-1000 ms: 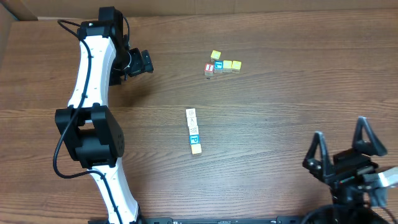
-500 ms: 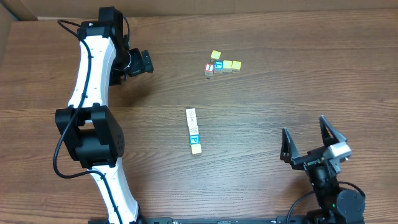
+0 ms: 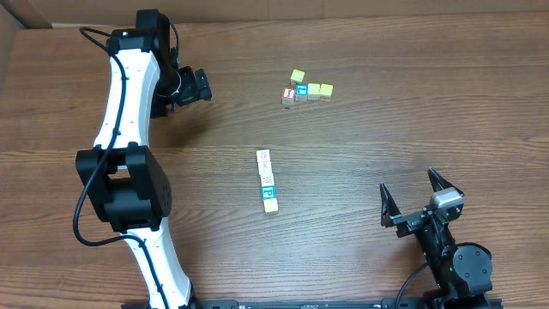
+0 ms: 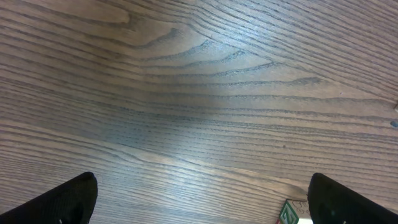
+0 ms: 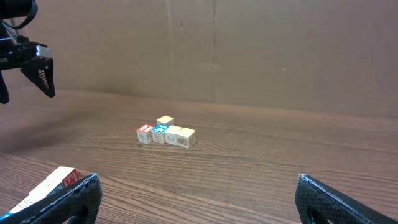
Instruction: Flip 5 blocks
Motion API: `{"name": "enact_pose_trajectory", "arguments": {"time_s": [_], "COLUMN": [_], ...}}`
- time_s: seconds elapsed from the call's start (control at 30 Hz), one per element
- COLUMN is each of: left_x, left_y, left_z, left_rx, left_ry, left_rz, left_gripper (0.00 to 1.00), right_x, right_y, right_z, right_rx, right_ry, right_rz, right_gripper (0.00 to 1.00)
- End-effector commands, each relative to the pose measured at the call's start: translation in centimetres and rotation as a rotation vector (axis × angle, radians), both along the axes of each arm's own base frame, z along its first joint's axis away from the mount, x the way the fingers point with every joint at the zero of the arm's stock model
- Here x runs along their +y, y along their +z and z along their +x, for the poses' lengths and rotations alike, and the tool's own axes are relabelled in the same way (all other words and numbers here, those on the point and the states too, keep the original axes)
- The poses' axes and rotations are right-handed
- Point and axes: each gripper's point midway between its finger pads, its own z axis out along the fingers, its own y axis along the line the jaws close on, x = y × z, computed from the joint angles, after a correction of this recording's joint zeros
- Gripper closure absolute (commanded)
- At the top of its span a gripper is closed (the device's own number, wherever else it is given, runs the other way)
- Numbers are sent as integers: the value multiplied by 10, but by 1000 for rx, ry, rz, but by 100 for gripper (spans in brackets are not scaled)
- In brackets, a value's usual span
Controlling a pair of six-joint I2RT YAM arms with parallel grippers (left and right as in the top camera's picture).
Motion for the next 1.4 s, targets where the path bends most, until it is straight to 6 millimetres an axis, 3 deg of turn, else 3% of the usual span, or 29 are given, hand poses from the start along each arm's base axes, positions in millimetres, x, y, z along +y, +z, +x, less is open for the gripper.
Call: {"name": "enact_pose_trajectory", "arguments": {"time_s": [0.0,0.77,0.93,1.13,1.37], "left_x": [3,3,-6,-23,-29], "left_y": [0,-1,3,49,144], "left_z": [2,2,3,0,-21], "left_rx": [-2,-2,-11,-117,-340], "left_ry": [0,0,-20,-56,-69], "left_rz": [6,6,7,9,14], "left_gripper": [0,0,0,0,0], "right_x": [-2,-2,-2,-2,-2], "right_y": [-2,-2,-2,-2,-2], "right_z": [1,1,1,1,1], "right_rx": [-6,-6,-7,-6,-6], "right_ry": [-8,-8,-8,-8,-8], "right_rz": [-15,-15,-15,-15,-15], "right_gripper": [0,0,0,0,0]}}
